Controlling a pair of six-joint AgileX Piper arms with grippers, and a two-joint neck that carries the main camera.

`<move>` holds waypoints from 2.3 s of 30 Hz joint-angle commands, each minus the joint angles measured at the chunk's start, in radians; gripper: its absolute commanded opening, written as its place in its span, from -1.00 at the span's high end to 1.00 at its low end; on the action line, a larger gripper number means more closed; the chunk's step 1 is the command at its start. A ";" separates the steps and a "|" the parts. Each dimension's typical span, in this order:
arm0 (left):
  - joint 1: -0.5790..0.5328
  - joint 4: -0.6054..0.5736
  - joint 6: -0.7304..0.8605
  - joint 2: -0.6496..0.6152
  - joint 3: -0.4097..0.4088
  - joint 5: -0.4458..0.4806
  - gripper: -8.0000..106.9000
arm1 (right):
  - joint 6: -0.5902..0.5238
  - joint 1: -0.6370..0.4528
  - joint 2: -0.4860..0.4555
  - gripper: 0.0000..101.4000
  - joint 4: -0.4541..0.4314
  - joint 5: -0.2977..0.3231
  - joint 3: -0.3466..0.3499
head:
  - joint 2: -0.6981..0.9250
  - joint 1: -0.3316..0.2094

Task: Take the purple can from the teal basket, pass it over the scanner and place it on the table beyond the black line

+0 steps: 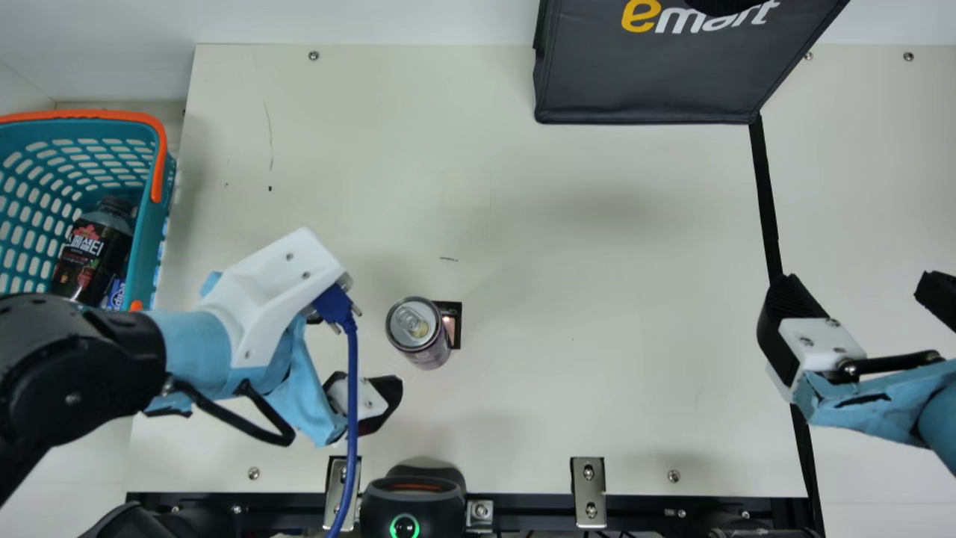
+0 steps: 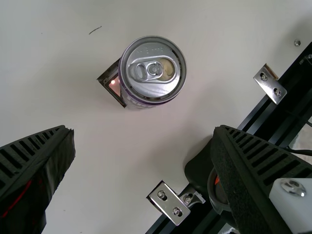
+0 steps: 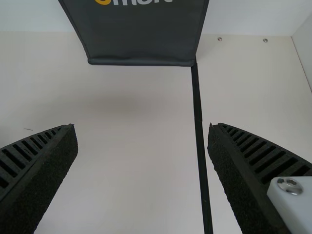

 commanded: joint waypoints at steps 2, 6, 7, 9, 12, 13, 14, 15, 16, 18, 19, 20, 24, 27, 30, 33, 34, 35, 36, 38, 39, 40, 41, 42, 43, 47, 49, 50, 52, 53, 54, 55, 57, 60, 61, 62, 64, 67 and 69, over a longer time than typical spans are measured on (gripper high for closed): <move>-0.007 -0.006 0.012 -0.009 0.018 -0.024 -0.71 | 0.000 0.000 0.000 -0.87 0.000 0.000 0.000 | 0.000 -0.029; -0.017 -0.019 0.035 -0.015 0.052 -0.067 -0.71 | 0.000 0.000 0.000 -0.87 0.000 0.000 0.000 | 0.000 -0.029; -0.019 -0.023 0.042 -0.015 0.060 -0.079 -0.71 | 0.000 0.000 0.000 -0.87 0.000 0.000 0.000 | 0.000 -0.029; -0.023 -0.030 0.056 -0.014 0.079 -0.104 -0.71 | 0.000 0.000 0.000 -0.87 0.000 0.000 0.000 | 0.000 -0.029; -0.031 -0.038 0.079 -0.011 0.108 -0.147 -0.71 | 0.000 0.000 0.000 -0.87 0.000 0.000 0.000 | 0.000 -0.029; -0.035 -0.039 0.085 -0.010 0.118 -0.163 -0.71 | 0.000 0.000 0.000 -0.87 0.000 0.000 0.000 | 0.000 -0.029; -0.037 -0.041 0.093 -0.008 0.128 -0.179 -0.71 | 0.000 0.000 0.000 -0.87 0.000 0.000 0.000 | 0.000 -0.029; -0.039 -0.043 0.101 -0.005 0.139 -0.195 -0.71 | 0.000 0.000 0.000 -0.87 0.000 0.000 0.000 | 0.000 -0.029; -0.041 -0.046 0.108 -0.002 0.148 -0.211 -0.71 | 0.000 0.000 0.000 -0.87 0.000 0.000 0.000 | 0.000 -0.029; -0.044 -0.051 0.123 0.005 0.167 -0.243 -0.71 | 0.000 0.000 0.000 -0.87 0.000 0.000 0.000 | 0.000 -0.029; -0.046 -0.054 0.129 0.008 0.175 -0.258 -0.71 | 0.000 0.000 0.000 -0.87 0.000 0.000 0.000 | 0.000 -0.029; -0.048 -0.057 0.136 0.012 0.183 -0.274 -0.71 | 0.000 0.000 0.000 -0.87 0.000 0.000 0.000 | 0.000 -0.029; -0.055 -0.070 0.159 0.030 0.208 -0.333 -0.71 | 0.000 0.000 0.000 -0.87 0.000 0.000 0.000 | 0.000 -0.029; -0.059 -0.084 0.175 0.045 0.219 -0.368 -0.71 | 0.000 0.000 0.000 -0.87 0.000 0.000 0.000 | 0.000 -0.029; -0.062 -0.101 0.189 0.060 0.224 -0.397 -0.71 | 0.000 0.000 0.000 -0.87 0.000 0.000 0.000 | 0.000 -0.029; -0.066 -0.116 0.199 0.073 0.226 -0.419 -0.71 | 0.000 0.000 0.000 -0.87 0.000 0.000 0.000 | 0.000 -0.029; -0.068 -0.121 0.201 0.078 0.226 -0.426 -0.71 | 0.000 0.000 0.000 -0.87 0.000 0.000 0.000 | 0.000 -0.029; -0.069 -0.125 0.204 0.082 0.226 -0.433 -0.71 | 0.000 0.000 0.000 -0.87 0.000 0.000 0.000 | 0.000 -0.029; -0.071 -0.129 0.205 0.087 0.226 -0.439 -0.71 | 0.000 0.000 0.000 -0.87 0.000 0.000 0.000 | 0.000 -0.029; -0.074 -0.137 0.208 0.095 0.224 -0.449 -0.71 | 0.000 0.000 0.000 -0.87 0.000 0.000 0.000 | 0.000 -0.029; -0.075 -0.140 0.210 0.099 0.223 -0.453 -0.71 | 0.000 0.000 0.000 -0.87 0.000 0.000 0.000 | 0.000 -0.029; -0.076 -0.143 0.210 0.103 0.222 -0.458 -0.71 | 0.000 0.000 0.000 -0.87 0.000 0.000 0.000 | 0.000 -0.029; -0.077 -0.146 0.212 0.107 0.221 -0.462 -0.71 | 0.000 0.000 0.000 -0.87 0.000 0.000 0.000 | 0.000 -0.029; -0.078 -0.148 0.212 0.111 0.220 -0.466 -0.71 | 0.000 0.000 0.000 -0.87 0.000 0.000 0.000 | 0.000 -0.029; -0.079 -0.150 0.213 0.114 0.219 -0.470 -0.71 | 0.000 0.000 0.000 -0.87 0.000 0.000 0.000 | 0.000 -0.029; -0.082 -0.153 0.214 0.128 0.215 -0.482 -0.59 | 0.000 0.000 0.000 -0.87 0.000 0.000 0.000 | 0.000 -0.029; -0.084 -0.154 0.215 0.133 0.213 -0.487 -0.36 | 0.000 0.000 0.000 -0.87 0.000 0.000 0.000 | 0.000 -0.029; -0.085 -0.154 0.215 0.135 0.213 -0.489 -0.24 | 0.000 0.000 0.000 -0.87 0.000 0.000 0.000 | 0.000 -0.029; -0.086 -0.154 0.216 0.139 0.212 -0.493 -0.01 | 0.000 0.000 0.000 -0.87 0.000 0.000 0.000 | 0.000 -0.029; -0.087 -0.154 0.216 0.141 0.212 -0.495 0.11 | 0.000 0.000 0.000 -0.87 0.000 0.000 0.000 | 0.000 -0.029; -0.088 -0.153 0.216 0.142 0.213 -0.498 0.22 | 0.000 0.000 0.000 -0.87 0.000 0.000 0.000 | 0.000 -0.029; -0.088 -0.152 0.215 0.144 0.213 -0.500 0.34 | 0.000 0.000 0.000 -0.87 0.000 0.000 0.000 | 0.000 -0.029; -0.089 -0.150 0.213 0.145 0.213 -0.504 0.57 | 0.000 0.000 0.000 -0.87 0.000 0.000 0.000 | 0.000 -0.029; -0.092 -0.144 0.205 0.145 0.210 -0.510 0.92 | 0.000 0.000 0.000 -0.87 0.000 0.000 0.000 | 0.000 -0.029; -0.093 -0.140 0.200 0.144 0.208 -0.511 1.00 | 0.000 0.000 0.000 -0.87 0.000 0.000 0.000 | 0.000 -0.029; -0.094 -0.137 0.195 0.144 0.205 -0.512 1.00 | 0.000 0.000 0.000 -0.87 0.000 0.000 0.000 | 0.000 -0.029; -0.098 -0.127 0.181 0.142 0.196 -0.512 1.00 | 0.000 0.000 0.000 -0.87 0.000 0.000 0.000 | 0.000 -0.029; -0.107 -0.111 0.156 0.142 0.174 -0.511 1.00 | 0.000 0.000 0.000 -0.87 0.000 0.000 0.000 | 0.000 -0.029; -0.115 -0.099 0.137 0.146 0.155 -0.510 1.00 | 0.000 0.000 0.000 -0.87 0.000 0.000 0.000 | 0.000 -0.029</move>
